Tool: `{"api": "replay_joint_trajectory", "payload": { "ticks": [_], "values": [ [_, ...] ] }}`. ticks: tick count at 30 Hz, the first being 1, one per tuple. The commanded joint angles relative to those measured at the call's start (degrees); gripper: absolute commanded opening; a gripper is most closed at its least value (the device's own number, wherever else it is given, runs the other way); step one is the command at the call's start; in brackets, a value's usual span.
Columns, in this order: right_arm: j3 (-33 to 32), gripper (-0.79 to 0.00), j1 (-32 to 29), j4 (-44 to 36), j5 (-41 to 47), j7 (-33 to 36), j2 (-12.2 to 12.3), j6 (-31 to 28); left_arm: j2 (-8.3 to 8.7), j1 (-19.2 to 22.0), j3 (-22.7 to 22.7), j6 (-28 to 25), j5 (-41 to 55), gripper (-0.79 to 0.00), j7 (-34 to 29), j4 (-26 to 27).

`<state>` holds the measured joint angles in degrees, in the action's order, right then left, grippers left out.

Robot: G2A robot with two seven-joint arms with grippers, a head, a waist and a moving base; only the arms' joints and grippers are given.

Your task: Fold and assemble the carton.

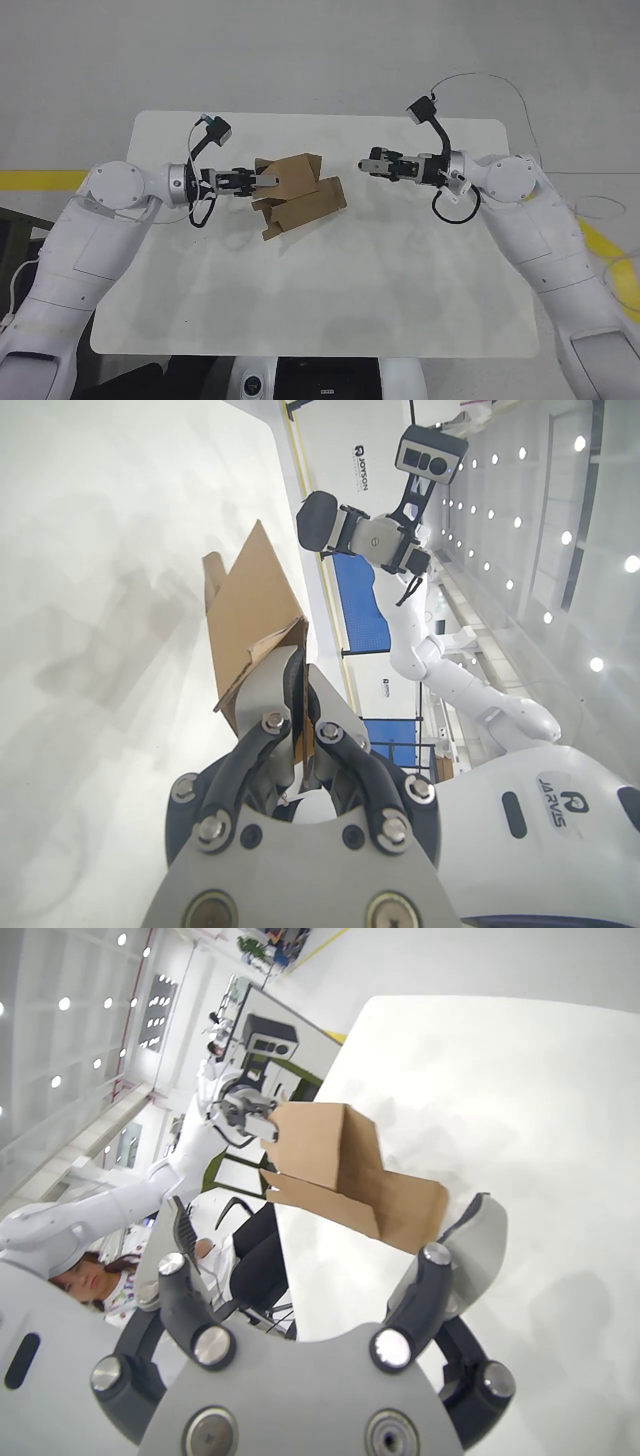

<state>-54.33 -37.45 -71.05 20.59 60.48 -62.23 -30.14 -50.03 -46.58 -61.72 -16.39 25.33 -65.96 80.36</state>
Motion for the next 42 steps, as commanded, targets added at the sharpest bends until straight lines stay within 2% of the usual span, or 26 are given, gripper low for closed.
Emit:
{"api": "replay_joint_trajectory", "payload": {
  "ticks": [1, 7, 10, 14, 23, 36, 39, 41, 42],
  "values": [
    [1.40, 0.000, 0.30, 0.09, 4.23, 2.84, -0.61, -1.65, 0.04, -0.45, -0.31, -1.26, 0.22, -0.785, -0.98, 0.90],
    [6.01, 0.000, 2.05, 2.21, 12.10, 8.37, -2.80, -5.10, 0.09, -1.14, -1.00, -4.36, 0.88, -0.785, -3.70, 2.04],
    [8.08, 0.000, 2.86, 2.96, 14.30, 8.44, -3.85, -5.22, 0.08, -1.39, -1.24, -4.92, 1.40, -0.785, -4.56, 2.18],
    [10.18, -0.043, 3.77, 3.90, 15.03, 8.38, -4.83, -5.28, 0.00, -1.52, -1.35, -5.14, 1.77, -0.785, -5.23, 2.47],
    [11.53, -0.049, 5.08, 6.51, 15.65, 7.38, -5.79, -6.28, -0.09, -1.59, -1.99, -4.78, 2.88, -0.785, -6.61, 3.09],
    [13.16, -0.102, 4.85, 8.10, 19.59, 8.38, -6.85, -5.29, -0.09, -2.06, -3.27, -4.62, 3.63, -0.785, -7.61, 4.06],
    [13.41, -0.148, 4.95, 8.64, 20.72, 8.30, -7.22, -5.36, -0.12, -2.11, -3.40, -4.60, 3.64, -0.785, -7.79, 4.12],
    [13.33, -0.237, 5.06, 8.80, 21.53, 8.32, -7.37, -5.35, -0.14, -2.15, -3.48, -4.56, 3.55, -0.785, -7.84, 3.96],
    [13.23, -0.249, 5.17, 8.93, 21.72, 8.43, -7.40, -5.24, -0.14, -2.15, -3.51, -4.50, 3.43, -0.785, -7.84, 3.84]
  ]
}}
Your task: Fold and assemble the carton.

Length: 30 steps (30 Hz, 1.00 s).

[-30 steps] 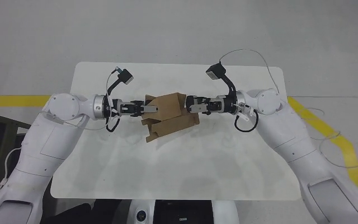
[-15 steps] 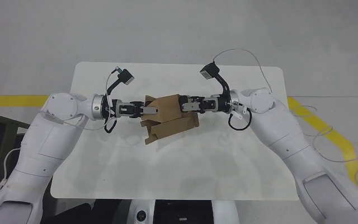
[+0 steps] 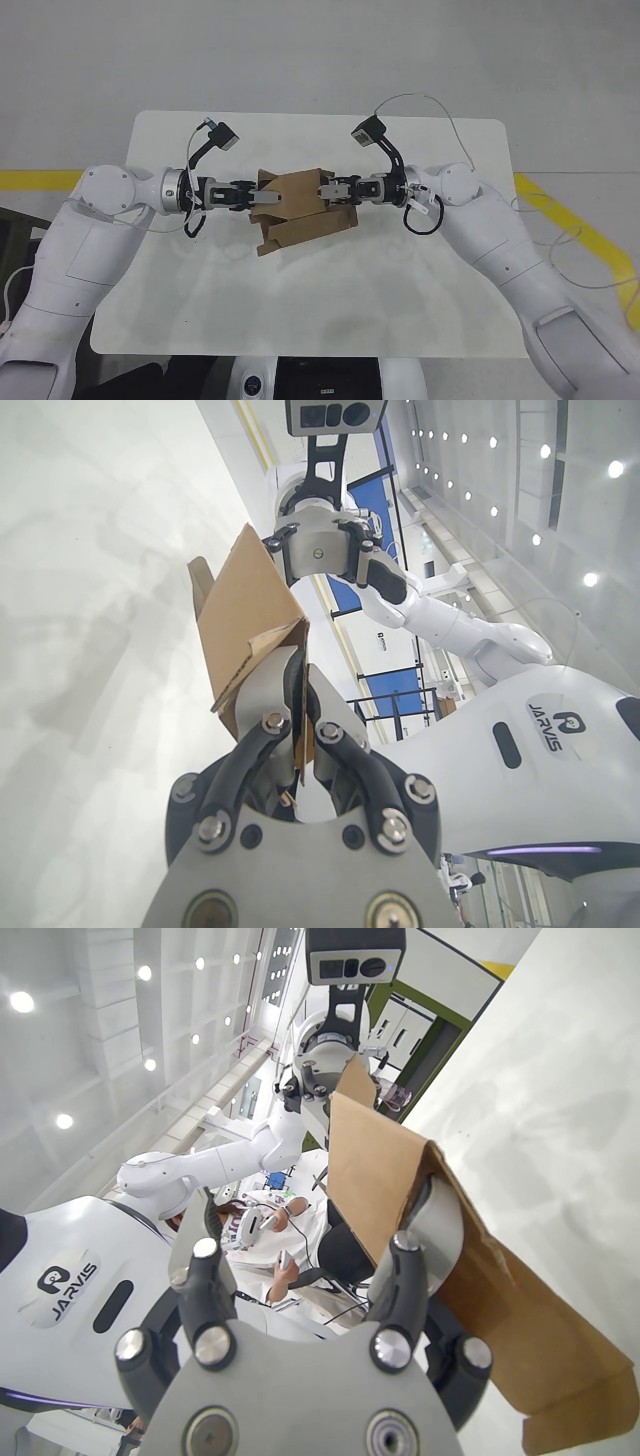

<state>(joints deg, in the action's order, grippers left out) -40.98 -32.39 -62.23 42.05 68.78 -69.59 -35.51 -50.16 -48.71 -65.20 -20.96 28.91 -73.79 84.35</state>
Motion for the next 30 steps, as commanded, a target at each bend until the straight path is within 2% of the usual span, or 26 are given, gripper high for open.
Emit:
{"api": "replay_joint_trajectory", "payload": {
  "ticks": [1, 11, 13, 19, 23, 26, 29, 30],
  "values": [
    [-0.24, -0.262, 0.19, 0.23, 0.37, 0.26, -0.03, 0.26, -0.02, -0.04, -0.06, 0.08, -0.23, -0.785, 0.09, -0.30],
    [-0.64, -0.348, 1.04, -0.07, -0.94, 2.02, 0.07, 2.02, -0.23, -0.15, 0.17, 0.47, -1.13, -0.785, 0.17, -0.72],
    [-0.25, -0.388, 1.39, 0.09, -1.37, 1.98, -0.14, 1.98, -0.28, -0.13, 0.22, 0.47, -1.16, -0.785, 0.16, -0.64],
    [1.37, -0.416, 2.69, 1.07, -2.17, 1.95, -1.06, 1.95, -0.42, 0.03, 0.26, 0.59, -1.15, -0.785, 0.01, -0.65],
    [2.44, -0.462, 3.53, 2.48, -3.52, 2.24, -1.56, 2.24, -0.49, 0.08, 0.25, 0.67, -1.16, -0.785, -0.11, -0.69],
    [2.91, -0.542, 3.87, 3.11, -3.77, 2.07, -1.90, 2.08, -0.53, 0.10, 0.22, 0.72, -1.10, -0.785, -0.32, -0.76],
    [3.15, -0.677, 4.11, 3.50, -3.84, 1.98, -2.13, 1.98, -0.57, 0.14, 0.16, 0.80, -1.20, -0.785, -0.46, -0.78],
    [3.20, -0.727, 4.13, 3.57, -3.78, 1.93, -2.19, 1.94, -0.58, 0.12, 0.14, 0.84, -1.25, -0.720, -0.41, -0.82]
  ]
}}
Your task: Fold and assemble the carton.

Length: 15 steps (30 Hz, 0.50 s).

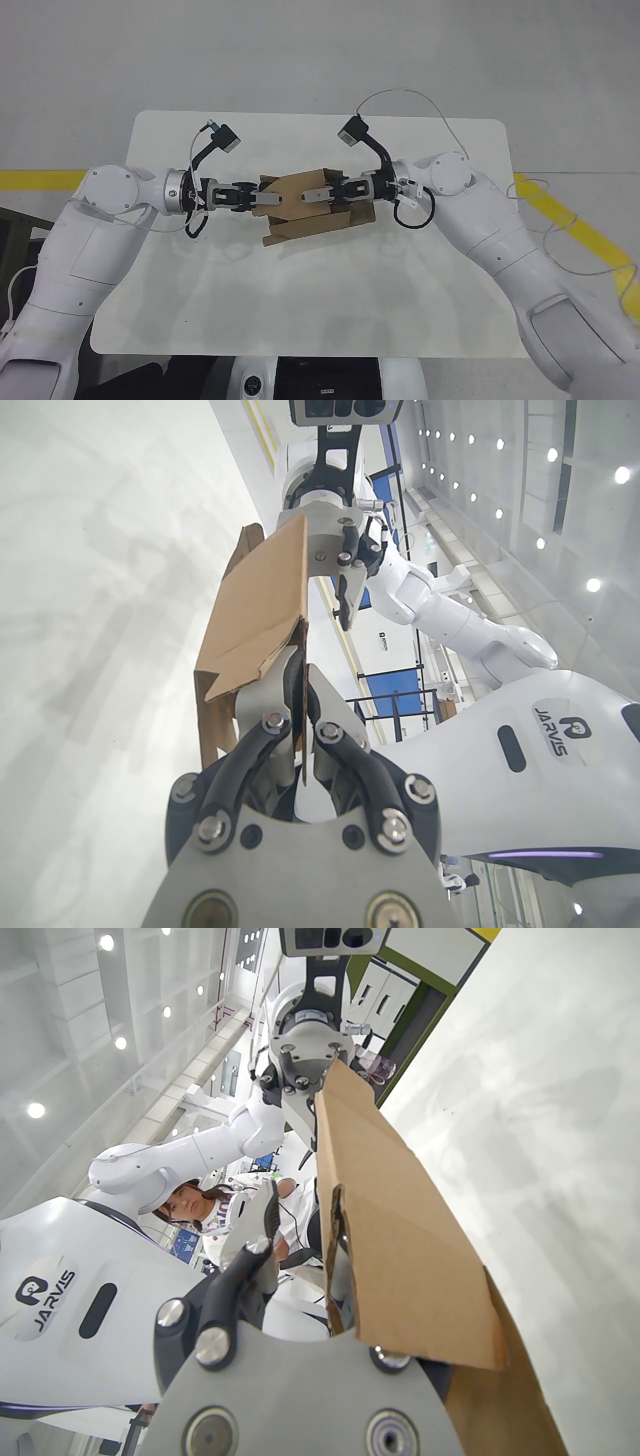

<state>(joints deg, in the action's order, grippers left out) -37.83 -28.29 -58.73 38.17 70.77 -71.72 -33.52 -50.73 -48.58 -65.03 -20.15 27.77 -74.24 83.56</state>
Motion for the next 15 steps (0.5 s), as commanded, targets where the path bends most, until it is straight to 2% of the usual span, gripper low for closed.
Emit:
{"api": "replay_joint_trajectory", "payload": {
  "ticks": [1, 4, 6, 8, 9, 15],
  "values": [
    [0.11, -0.779, 0.06, 0.14, 0.09, -0.08, -0.13, -0.08, -0.02, -0.05, -0.02, 0.08, -0.24, -0.680, 0.03, -0.02],
    [0.25, -0.785, 0.10, 0.30, 0.10, -0.26, -0.28, -0.26, -0.05, -0.12, -0.05, 0.07, -0.30, -0.566, -0.06, 0.08],
    [0.33, -0.785, 0.15, 0.47, 0.05, -0.26, -0.36, -0.26, -0.06, -0.16, -0.10, -0.01, -0.48, -0.406, -0.08, 0.15],
    [0.40, -0.785, 0.22, 0.61, -0.08, -0.26, -0.43, -0.26, -0.07, -0.21, -0.22, 0.04, -0.35, -0.037, -0.08, 0.17],
    [0.42, -0.785, 0.27, 0.67, -0.16, -0.23, -0.46, -0.23, -0.08, -0.25, -0.30, 0.07, -0.18, 0.000, -0.08, 0.20],
    [0.49, -0.785, 0.52, 2.21, -1.78, -1.00, -0.65, -1.00, -0.13, -0.48, -0.94, 0.52, 2.66, 0.000, -1.09, 0.37]
  ]
}}
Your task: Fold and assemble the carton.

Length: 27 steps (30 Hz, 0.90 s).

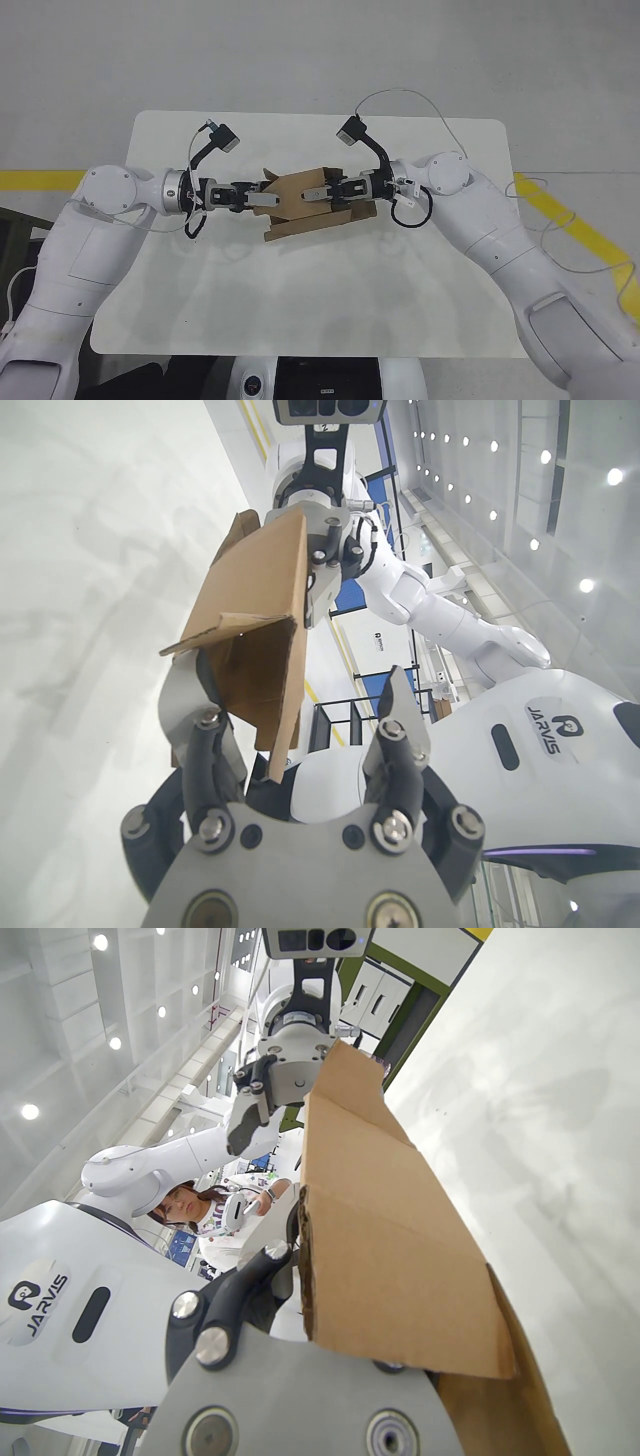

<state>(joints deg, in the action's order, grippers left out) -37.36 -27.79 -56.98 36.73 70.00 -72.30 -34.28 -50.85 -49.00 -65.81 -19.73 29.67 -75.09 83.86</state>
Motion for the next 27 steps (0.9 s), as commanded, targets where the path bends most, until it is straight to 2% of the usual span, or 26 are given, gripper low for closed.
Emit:
{"api": "replay_joint_trajectory", "payload": {
  "ticks": [1, 16, 27],
  "values": [
    [0.05, -0.785, 0.02, 0.83, -0.55, -0.41, -0.16, -0.42, -0.02, -0.16, -0.29, 0.25, 1.64, 0.000, -0.48, 0.16],
    [0.07, -0.785, 0.09, 4.42, -3.44, -3.95, -2.16, -1.65, -0.44, -0.78, -1.71, 3.68, 11.50, 0.000, -2.73, 0.44],
    [-0.20, -0.785, -0.57, 2.22, -6.28, -5.54, -3.16, -0.38, -1.23, 0.69, -0.05, 4.40, 9.66, 0.000, -1.15, 1.26]
  ]
}}
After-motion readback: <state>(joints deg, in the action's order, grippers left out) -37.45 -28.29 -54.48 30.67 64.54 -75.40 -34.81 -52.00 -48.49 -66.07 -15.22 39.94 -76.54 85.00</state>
